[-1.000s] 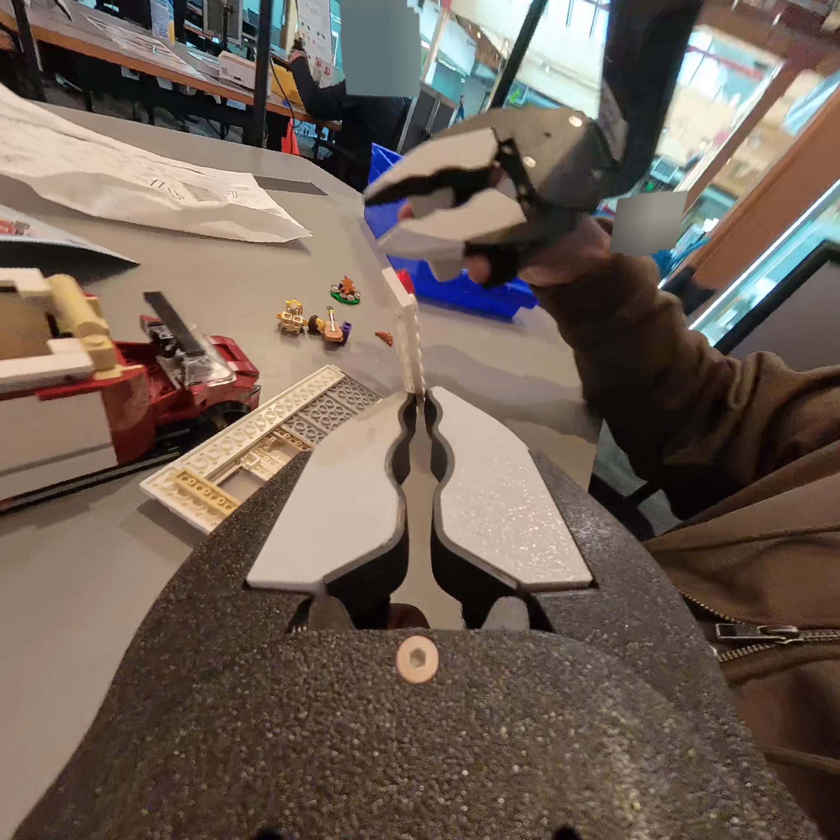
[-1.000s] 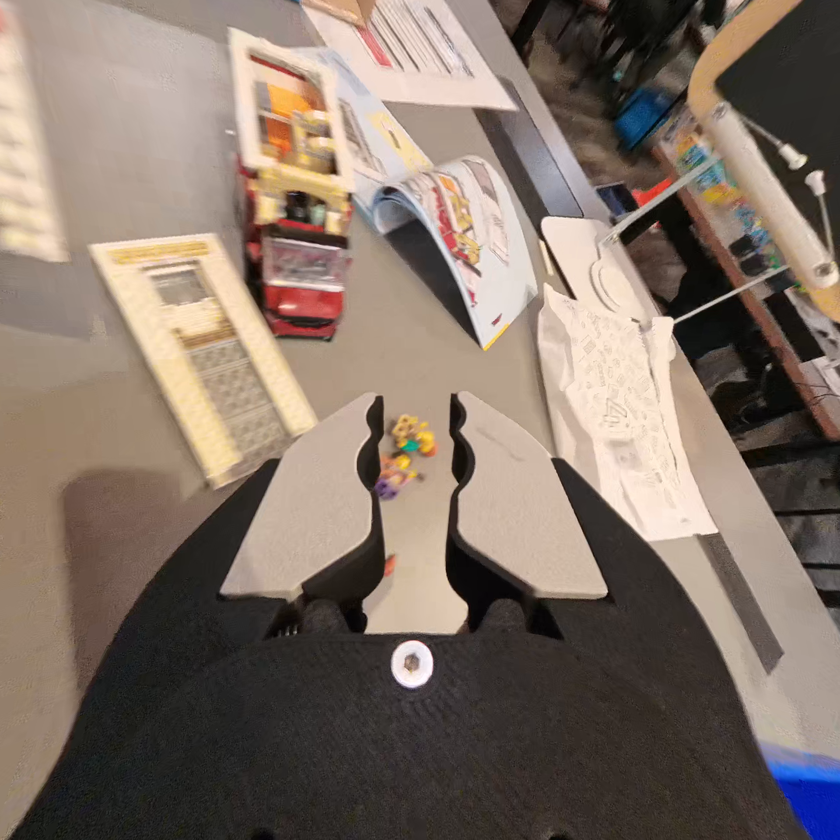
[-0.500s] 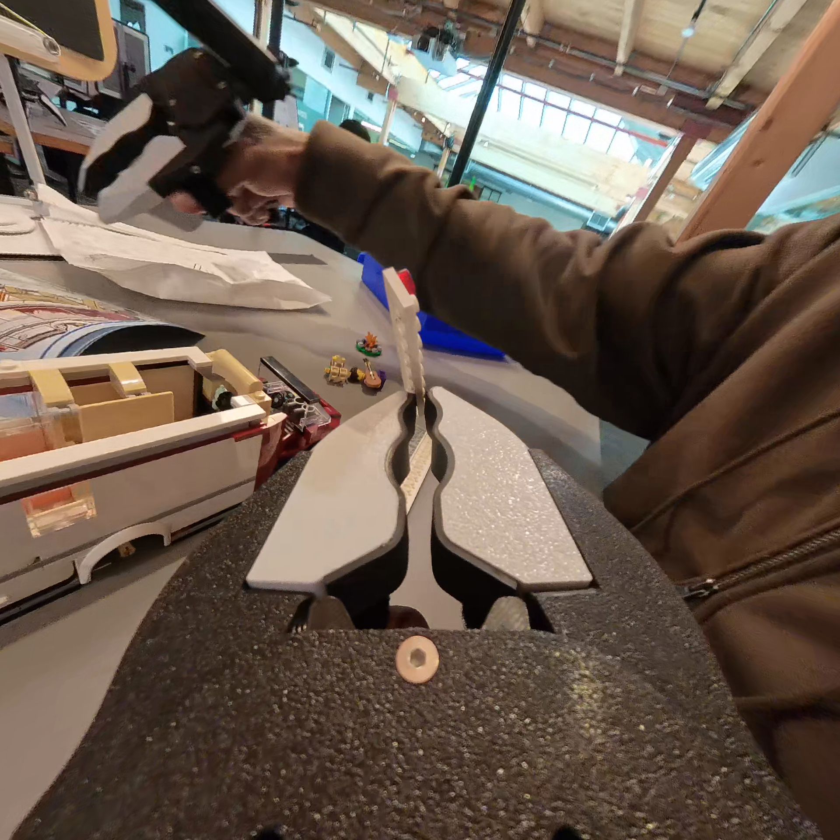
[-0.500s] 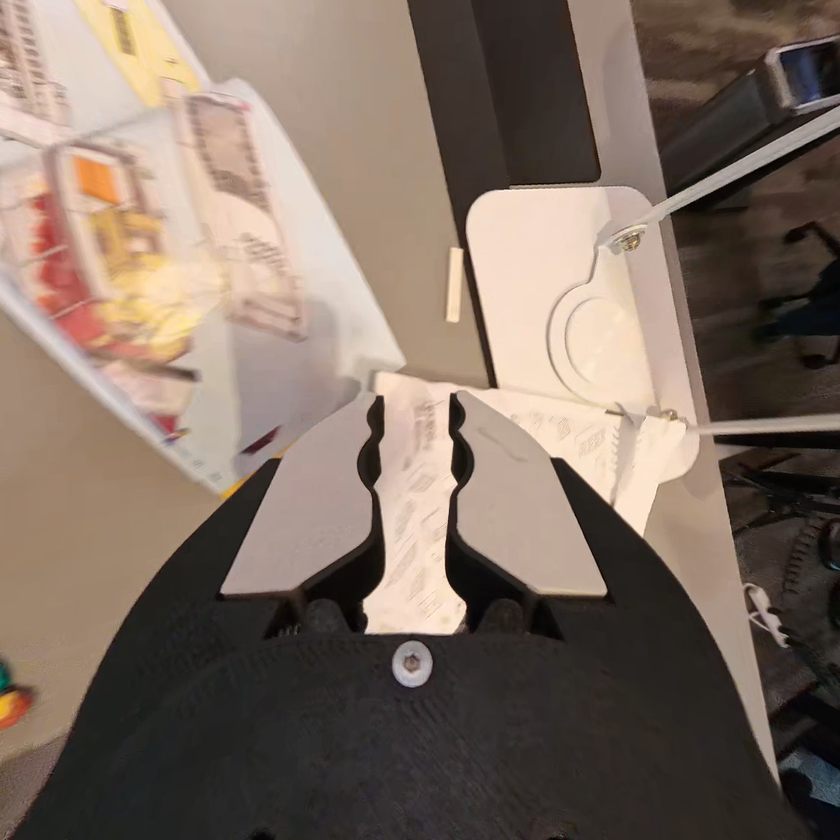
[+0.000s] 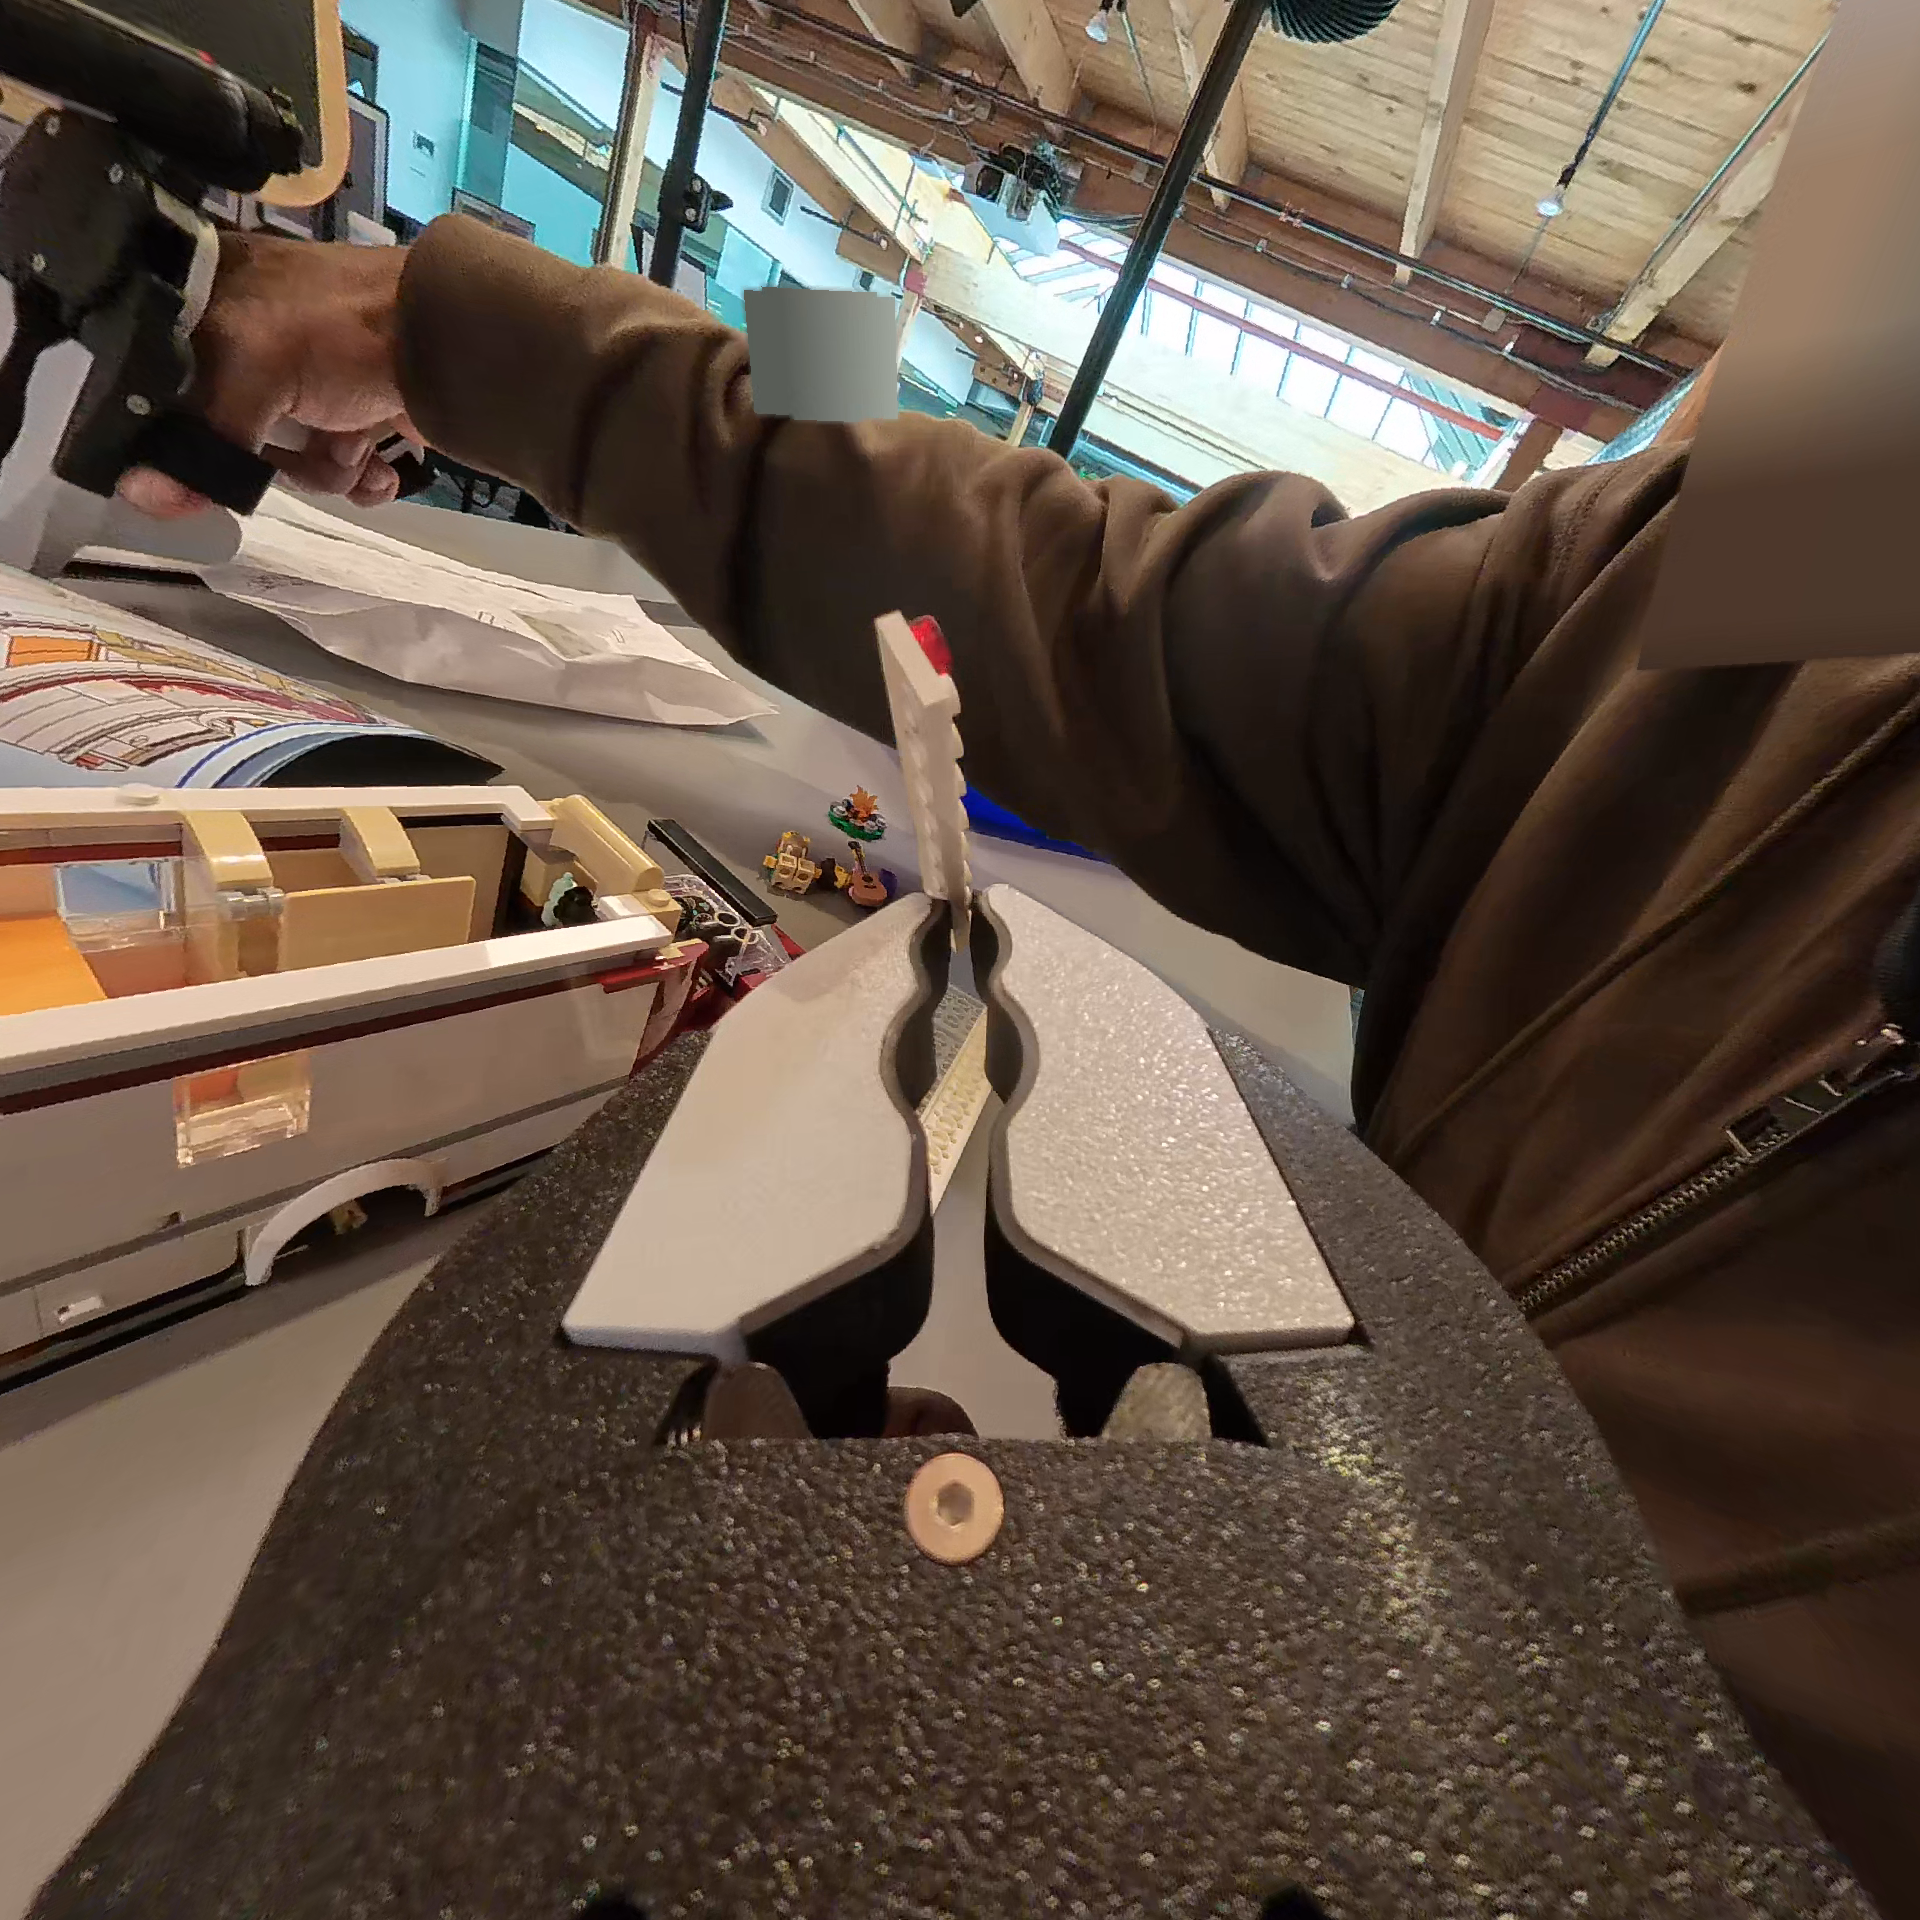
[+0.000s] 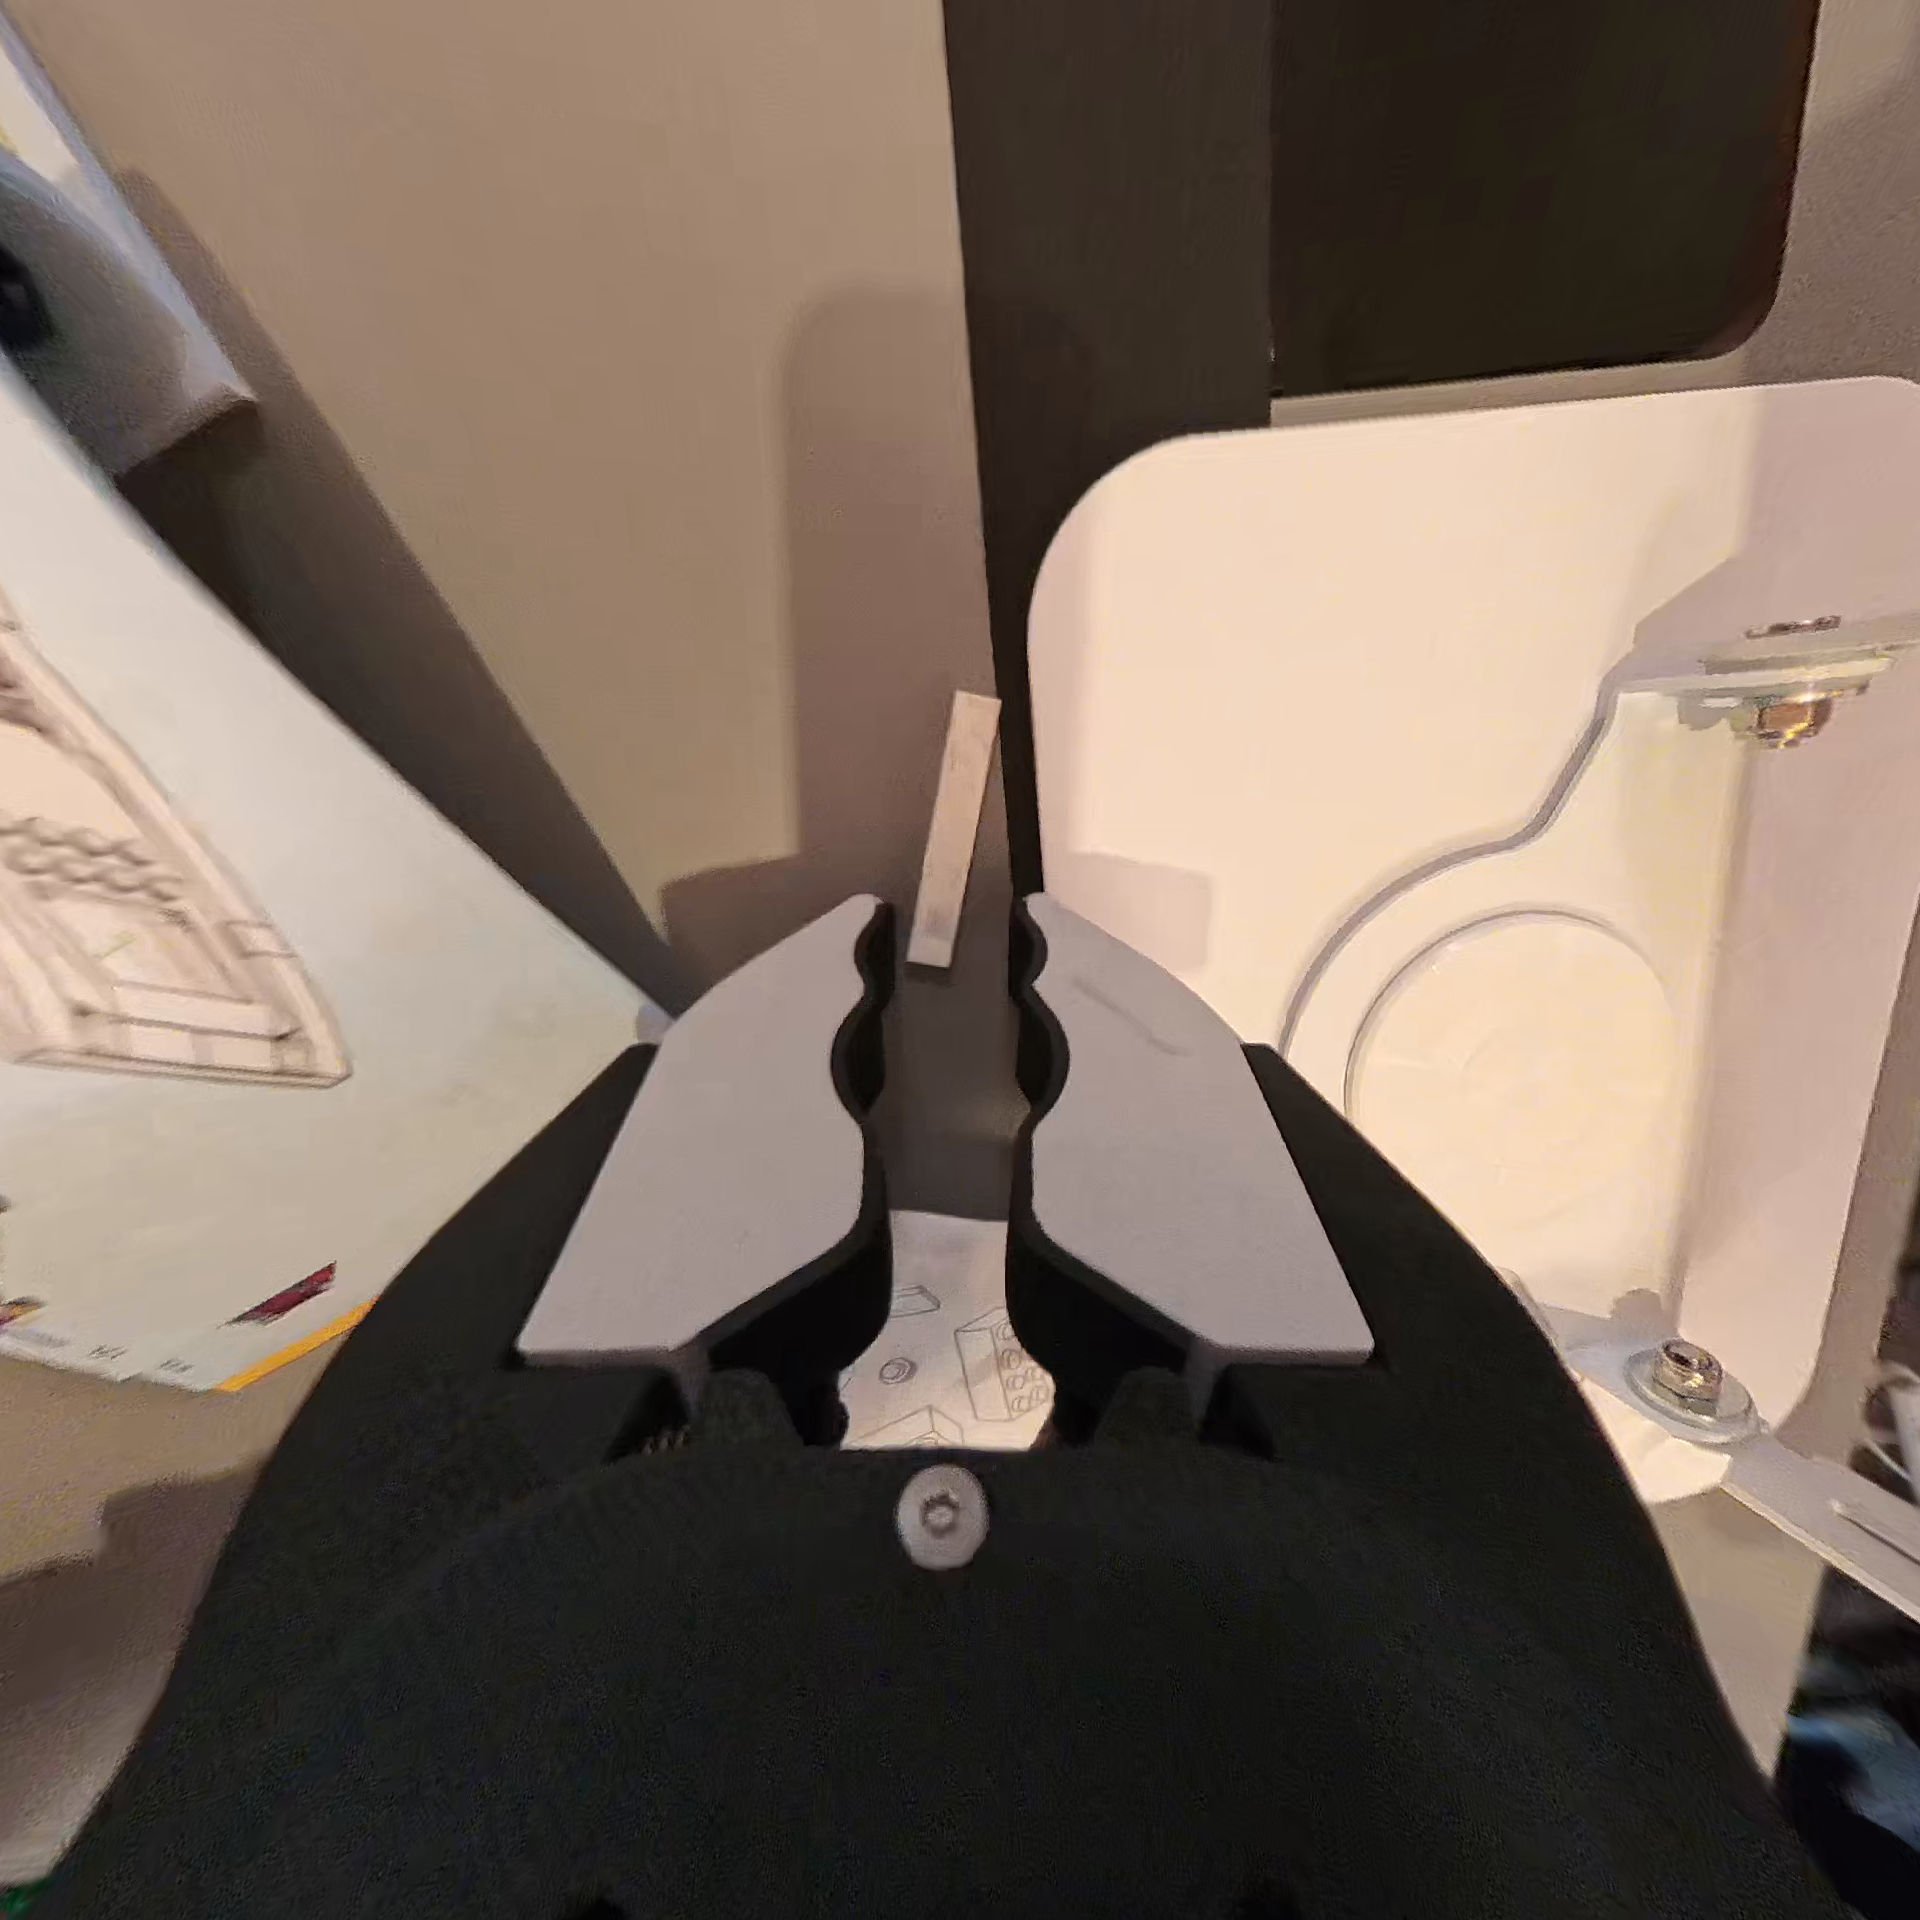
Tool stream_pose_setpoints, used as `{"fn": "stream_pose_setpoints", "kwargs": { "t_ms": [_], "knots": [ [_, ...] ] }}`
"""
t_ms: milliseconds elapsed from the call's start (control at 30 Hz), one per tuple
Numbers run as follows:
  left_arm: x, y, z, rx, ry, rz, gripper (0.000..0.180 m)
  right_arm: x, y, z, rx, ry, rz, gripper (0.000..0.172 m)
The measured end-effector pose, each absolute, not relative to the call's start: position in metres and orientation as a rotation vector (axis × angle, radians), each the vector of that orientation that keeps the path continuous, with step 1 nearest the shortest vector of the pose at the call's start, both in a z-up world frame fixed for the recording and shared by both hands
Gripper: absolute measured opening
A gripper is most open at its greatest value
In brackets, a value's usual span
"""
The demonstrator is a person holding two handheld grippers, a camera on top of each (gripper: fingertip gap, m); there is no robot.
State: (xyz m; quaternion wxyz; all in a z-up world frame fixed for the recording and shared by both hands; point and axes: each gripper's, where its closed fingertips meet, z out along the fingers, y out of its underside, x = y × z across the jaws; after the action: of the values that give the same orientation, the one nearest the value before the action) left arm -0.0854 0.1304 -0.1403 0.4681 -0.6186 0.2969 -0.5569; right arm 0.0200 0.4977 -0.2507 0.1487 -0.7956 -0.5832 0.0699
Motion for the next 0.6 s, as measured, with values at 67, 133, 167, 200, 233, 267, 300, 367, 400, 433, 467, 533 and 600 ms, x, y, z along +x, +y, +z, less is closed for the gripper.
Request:
{"fn": "stream_pose_setpoints", "kwargs": {
  "t_ms": [67, 133, 167, 200, 233, 267, 300, 367, 400, 433, 467, 533, 600],
  "knots": [
    [-0.086, 0.131, -0.140, -1.516, 0.723, -1.363, 0.004, 0.018, 0.499, -0.252, -2.281, -1.670, 0.163, 0.009],
    [-0.087, 0.131, -0.140, -1.515, 0.719, -1.360, 0.004, 0.017, 0.498, -0.252, -2.279, -1.654, 0.119, 0.007],
    [-0.087, 0.131, -0.140, -1.515, 0.720, -1.360, 0.004, 0.017, 0.496, -0.252, -2.285, -1.649, 0.100, 0.007],
    [-0.087, 0.130, -0.140, -1.514, 0.722, -1.357, 0.004, 0.018, 0.493, -0.252, -2.288, -1.651, 0.085, 0.007],
    [-0.086, 0.130, -0.140, -1.512, 0.725, -1.354, 0.004, 0.021, 0.491, -0.251, -2.284, -1.649, 0.045, 0.007],
    [-0.086, 0.129, -0.140, -1.510, 0.727, -1.350, 0.004, 0.024, 0.489, -0.248, -2.275, -1.639, 0.005, 0.007],
    [-0.087, 0.128, -0.139, -1.507, 0.728, -1.347, 0.004, 0.026, 0.483, -0.242, -2.260, -1.625, -0.012, 0.007],
    [-0.088, 0.127, -0.138, -1.497, 0.723, -1.342, 0.004, 0.028, 0.467, -0.218, -2.204, -1.559, -0.016, 0.007],
    [-0.089, 0.126, -0.137, -1.489, 0.718, -1.340, 0.004, 0.032, 0.455, -0.202, -2.166, -1.511, -0.026, 0.007],
    [-0.090, 0.125, -0.136, -1.479, 0.713, -1.338, 0.004, 0.038, 0.442, -0.183, -2.126, -1.458, -0.044, 0.007],
    [-0.091, 0.124, -0.134, -1.465, 0.710, -1.335, 0.004, 0.048, 0.426, -0.165, -2.087, -1.395, -0.065, 0.007],
    [-0.093, 0.121, -0.131, -1.436, 0.708, -1.317, 0.004, 0.077, 0.389, -0.131, -2.035, -1.239, -0.130, 0.007],
    [-0.096, 0.121, -0.128, -1.408, 0.697, -1.257, 0.004, 0.119, 0.345, -0.105, -2.016, -1.088, -0.216, 0.007]
  ]
}}
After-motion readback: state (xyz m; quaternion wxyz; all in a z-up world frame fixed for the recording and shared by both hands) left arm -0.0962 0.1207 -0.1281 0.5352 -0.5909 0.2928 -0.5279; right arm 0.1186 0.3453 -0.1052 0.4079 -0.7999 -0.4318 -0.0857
